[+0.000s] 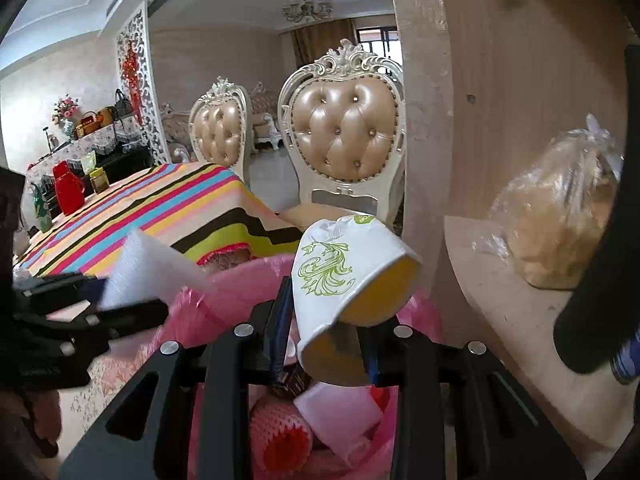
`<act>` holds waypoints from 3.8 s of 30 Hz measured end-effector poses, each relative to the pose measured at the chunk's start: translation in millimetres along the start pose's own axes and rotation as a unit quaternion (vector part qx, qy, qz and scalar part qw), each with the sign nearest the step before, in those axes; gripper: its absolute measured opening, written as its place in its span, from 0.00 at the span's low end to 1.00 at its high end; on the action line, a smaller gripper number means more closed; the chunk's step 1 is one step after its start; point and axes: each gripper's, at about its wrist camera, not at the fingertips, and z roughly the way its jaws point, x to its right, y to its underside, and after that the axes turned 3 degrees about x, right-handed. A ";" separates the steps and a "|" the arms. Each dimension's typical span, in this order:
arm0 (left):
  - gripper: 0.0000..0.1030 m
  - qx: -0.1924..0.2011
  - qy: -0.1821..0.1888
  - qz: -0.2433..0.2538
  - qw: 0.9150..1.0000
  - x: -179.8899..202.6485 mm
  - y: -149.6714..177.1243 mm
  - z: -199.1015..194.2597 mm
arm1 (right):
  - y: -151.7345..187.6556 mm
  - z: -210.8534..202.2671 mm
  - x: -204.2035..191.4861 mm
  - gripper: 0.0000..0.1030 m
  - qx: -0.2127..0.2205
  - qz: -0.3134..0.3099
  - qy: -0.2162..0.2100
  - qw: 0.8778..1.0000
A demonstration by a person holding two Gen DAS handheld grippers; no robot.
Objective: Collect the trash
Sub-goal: 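Carry the foam block and paper cup to the pink bin and open both tools, then move both open tools back over the remaining trash on the table, then grasp a white foam block with the left tool while the right grasps a white plastic bag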
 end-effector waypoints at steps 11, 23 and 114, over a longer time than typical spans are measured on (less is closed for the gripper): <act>0.93 0.035 -0.047 0.016 0.998 -33.0 20.6 -30.4 | -18.1 -7.2 -5.3 0.66 0.031 0.008 -0.006 0.999; 0.95 0.065 -0.246 0.004 0.967 -132.5 53.4 -142.6 | -21.0 -2.0 -113.9 0.68 0.011 -0.057 -0.091 0.994; 0.68 -0.003 -0.452 -0.267 0.851 -434.4 187.1 -338.5 | 43.0 116.6 -537.1 0.34 -0.193 -0.155 -0.318 0.915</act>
